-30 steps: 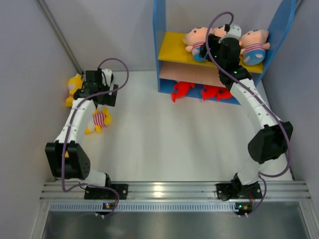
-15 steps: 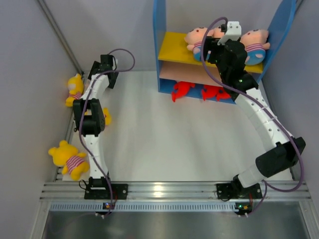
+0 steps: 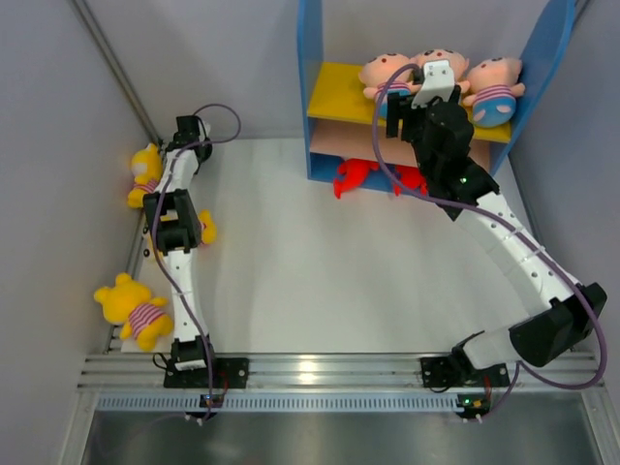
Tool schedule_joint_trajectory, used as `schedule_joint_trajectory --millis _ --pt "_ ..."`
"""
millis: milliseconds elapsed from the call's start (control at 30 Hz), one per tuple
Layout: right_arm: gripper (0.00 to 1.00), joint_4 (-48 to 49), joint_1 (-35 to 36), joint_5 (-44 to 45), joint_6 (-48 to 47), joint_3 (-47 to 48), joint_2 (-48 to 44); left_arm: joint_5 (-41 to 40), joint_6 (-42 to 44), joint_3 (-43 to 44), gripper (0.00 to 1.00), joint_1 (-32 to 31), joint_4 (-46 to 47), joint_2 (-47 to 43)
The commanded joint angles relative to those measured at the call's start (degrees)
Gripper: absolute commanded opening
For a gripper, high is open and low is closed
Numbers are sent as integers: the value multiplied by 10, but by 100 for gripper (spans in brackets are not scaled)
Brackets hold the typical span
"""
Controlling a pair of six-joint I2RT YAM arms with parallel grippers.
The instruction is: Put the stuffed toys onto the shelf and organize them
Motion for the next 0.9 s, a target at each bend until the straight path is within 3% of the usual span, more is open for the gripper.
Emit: schedule_joint_trajectory --millis 0,100,233,300,367,400,467,533,733,800,867 --pt "77 48 15 46 -24 -7 -27 77 19 -22 43 -4 18 -28" --pt "77 44 28 58 -34 1 -21 101 14 -71 0 -5 18 -70" --pt "78 27 53 31 -65 11 -24 83 -5 -166 0 -6 16 -164" --pt "78 22 62 -71 -91 0 -37 106 1 -280 0 -10 15 -268" --pt "79 19 65 -212 -128 -17 -64 149 17 -367 0 -16 11 -351" --pt "80 17 68 -260 -140 -33 -73 204 43 -404 0 -24 3 -430" --pt "84 11 77 -354 -156 -45 -92 271 69 -497 0 -35 -22 -505" --pt "84 1 85 -384 -157 -50 -97 351 84 -544 0 -45 -79 -601" --pt "85 -3 99 -455 -65 -59 -71 524 74 -586 0 -63 -197 -809" --pt "100 4 117 -486 -39 -64 -53 544 79 -606 0 -63 -208 -871" --pt "99 8 137 -498 -42 -64 -35 562 81 -610 0 -84 -231 -906"
